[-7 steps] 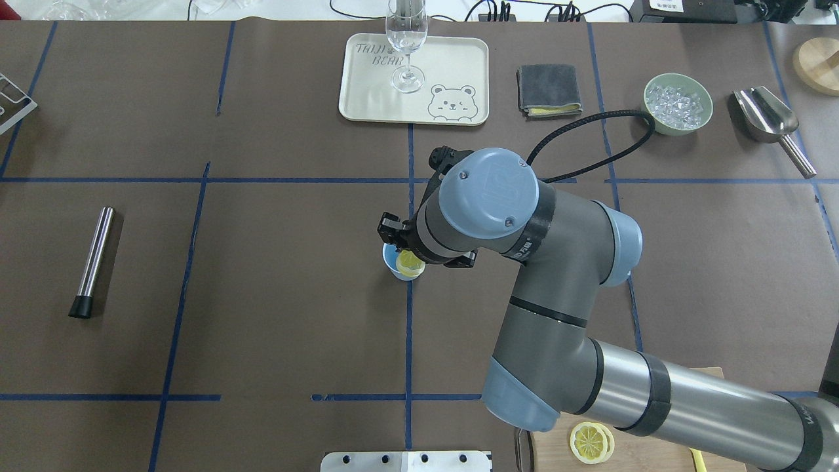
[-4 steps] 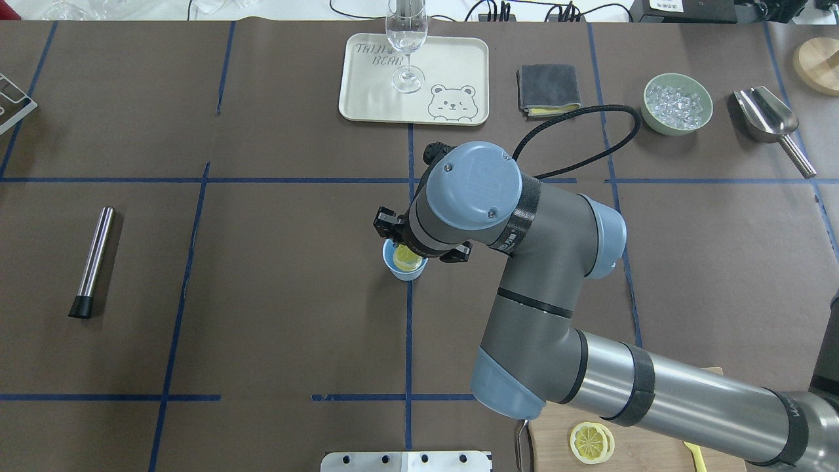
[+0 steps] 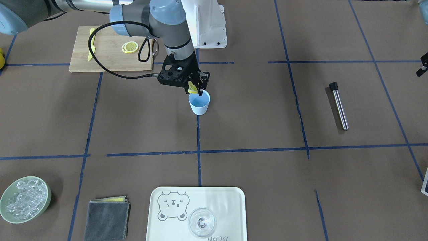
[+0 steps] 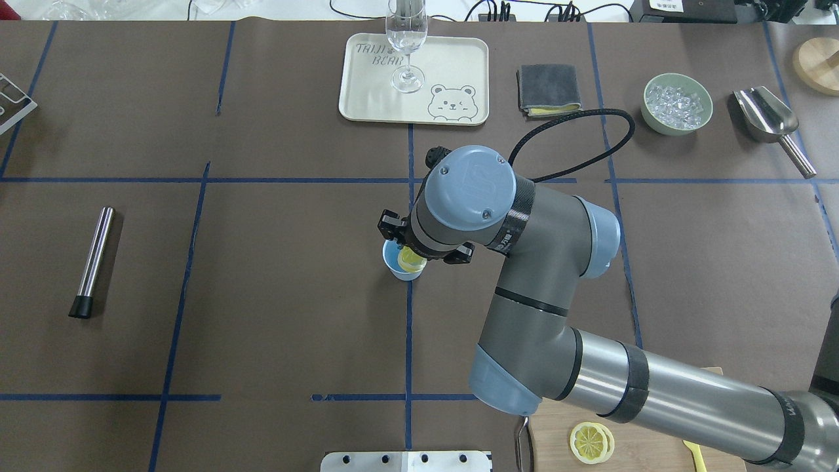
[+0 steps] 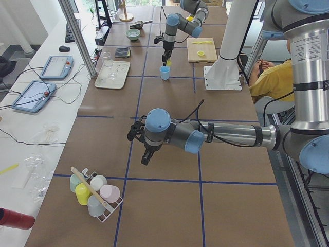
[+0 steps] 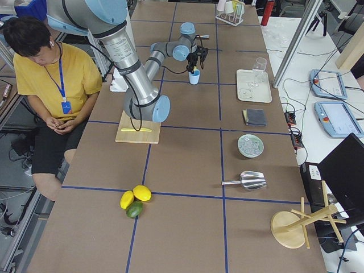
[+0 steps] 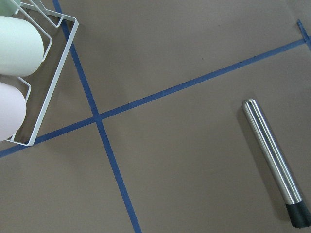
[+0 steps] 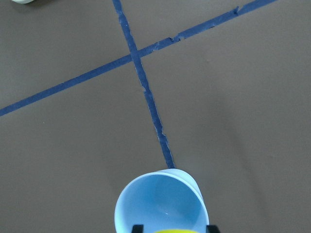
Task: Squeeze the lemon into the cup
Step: 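Lower the lemon slice into the blue cup and open the right gripper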
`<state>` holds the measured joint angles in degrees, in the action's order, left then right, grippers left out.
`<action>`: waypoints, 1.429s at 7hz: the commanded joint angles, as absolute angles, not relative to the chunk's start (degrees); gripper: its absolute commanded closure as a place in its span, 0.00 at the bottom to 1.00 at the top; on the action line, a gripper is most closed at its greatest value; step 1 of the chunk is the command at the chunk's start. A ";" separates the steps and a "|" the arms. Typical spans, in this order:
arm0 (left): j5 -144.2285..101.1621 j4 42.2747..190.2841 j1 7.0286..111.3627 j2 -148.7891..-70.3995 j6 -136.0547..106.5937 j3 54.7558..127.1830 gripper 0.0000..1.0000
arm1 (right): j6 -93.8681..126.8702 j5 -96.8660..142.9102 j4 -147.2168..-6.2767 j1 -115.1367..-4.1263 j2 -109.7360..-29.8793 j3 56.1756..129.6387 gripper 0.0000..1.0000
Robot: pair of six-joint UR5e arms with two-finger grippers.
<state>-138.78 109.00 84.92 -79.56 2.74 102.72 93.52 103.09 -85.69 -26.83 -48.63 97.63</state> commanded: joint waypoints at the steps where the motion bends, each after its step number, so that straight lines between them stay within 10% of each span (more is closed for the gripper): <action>1: -138.78 109.07 85.08 -79.19 2.81 103.18 0.00 | 93.52 103.10 -85.61 -26.72 -48.08 96.60 0.48; 4: -138.78 109.07 85.08 -79.10 2.81 103.36 0.00 | 93.69 103.01 -85.69 -26.72 -47.46 96.15 0.46; 6: -138.78 109.07 85.08 -79.10 2.81 103.36 0.00 | 93.69 102.92 -85.69 -26.63 -47.37 95.98 0.23; 10: -138.87 108.99 85.08 -79.10 0.29 103.01 0.00 | 93.43 103.18 -85.61 -26.54 -47.46 96.32 0.11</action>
